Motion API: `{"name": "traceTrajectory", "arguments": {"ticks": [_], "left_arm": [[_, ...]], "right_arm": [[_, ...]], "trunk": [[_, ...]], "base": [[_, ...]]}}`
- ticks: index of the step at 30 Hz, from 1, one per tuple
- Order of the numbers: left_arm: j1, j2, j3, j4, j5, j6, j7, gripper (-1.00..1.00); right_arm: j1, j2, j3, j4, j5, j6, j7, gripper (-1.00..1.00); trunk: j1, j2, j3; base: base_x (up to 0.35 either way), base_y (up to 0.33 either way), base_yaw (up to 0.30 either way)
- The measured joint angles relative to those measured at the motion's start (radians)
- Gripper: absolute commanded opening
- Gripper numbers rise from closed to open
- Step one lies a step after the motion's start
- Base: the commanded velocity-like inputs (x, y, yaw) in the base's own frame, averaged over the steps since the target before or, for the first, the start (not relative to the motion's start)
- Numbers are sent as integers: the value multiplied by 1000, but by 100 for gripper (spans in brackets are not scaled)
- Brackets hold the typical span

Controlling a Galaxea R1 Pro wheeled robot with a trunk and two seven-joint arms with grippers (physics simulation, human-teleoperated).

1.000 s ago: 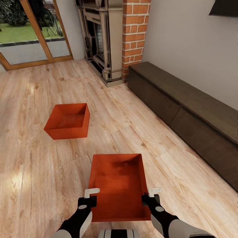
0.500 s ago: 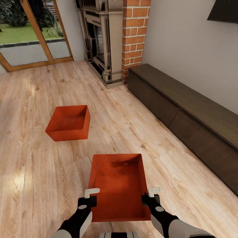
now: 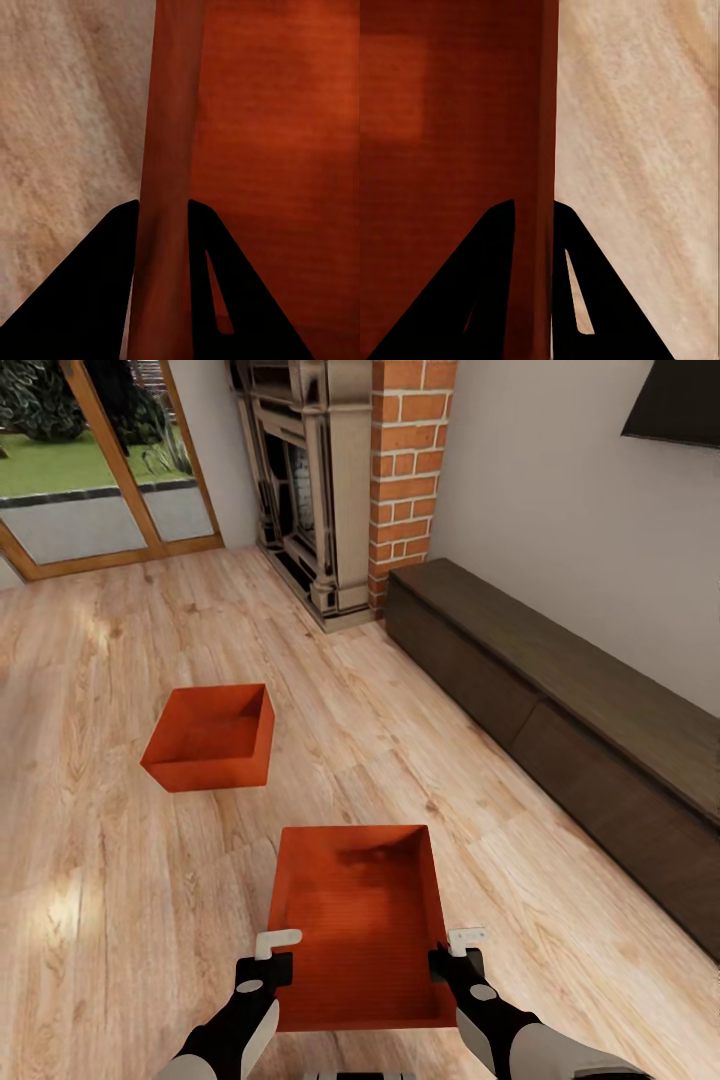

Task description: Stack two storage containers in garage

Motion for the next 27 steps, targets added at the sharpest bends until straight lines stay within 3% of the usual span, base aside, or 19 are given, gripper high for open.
{"name": "traceTrajectory", "arguments": {"ticks": [27], "left_arm": [[0,1,2,0,-6,0,-2,-100]], "right_arm": [[0,3,10,3,-14,-4,-5,-100]], "trunk": [[-104,189,85]], "base": [[0,0,0]]}}
